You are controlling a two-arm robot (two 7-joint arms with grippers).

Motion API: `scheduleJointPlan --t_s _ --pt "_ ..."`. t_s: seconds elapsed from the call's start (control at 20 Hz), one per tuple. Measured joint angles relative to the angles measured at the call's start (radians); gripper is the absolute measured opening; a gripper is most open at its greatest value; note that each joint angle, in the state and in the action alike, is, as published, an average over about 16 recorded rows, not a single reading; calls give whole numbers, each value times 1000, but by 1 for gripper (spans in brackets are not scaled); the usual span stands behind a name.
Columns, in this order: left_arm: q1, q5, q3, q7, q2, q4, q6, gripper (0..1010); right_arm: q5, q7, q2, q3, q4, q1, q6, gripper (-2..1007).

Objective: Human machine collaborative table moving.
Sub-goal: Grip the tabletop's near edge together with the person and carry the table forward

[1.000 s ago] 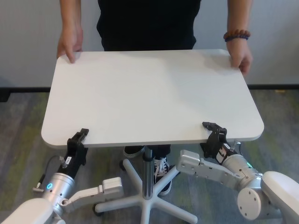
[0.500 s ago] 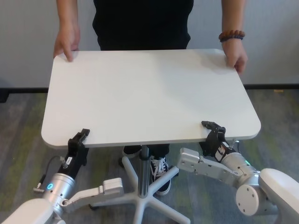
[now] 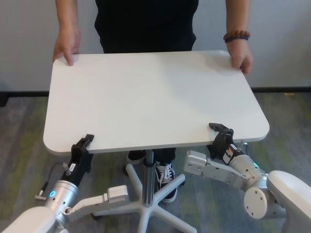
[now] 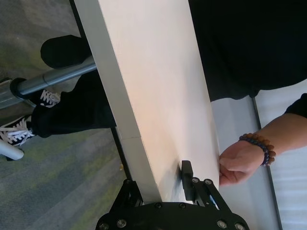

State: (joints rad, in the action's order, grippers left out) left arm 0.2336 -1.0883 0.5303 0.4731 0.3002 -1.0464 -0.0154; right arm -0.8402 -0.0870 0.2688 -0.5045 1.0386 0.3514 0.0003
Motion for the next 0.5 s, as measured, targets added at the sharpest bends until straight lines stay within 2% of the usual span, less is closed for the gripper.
scheduleJointPlan --t_s 0.5 --pt "-1 1 -1 0 1 -1 0 232 -5 -9 -6 -12 -34 28 -5 351"
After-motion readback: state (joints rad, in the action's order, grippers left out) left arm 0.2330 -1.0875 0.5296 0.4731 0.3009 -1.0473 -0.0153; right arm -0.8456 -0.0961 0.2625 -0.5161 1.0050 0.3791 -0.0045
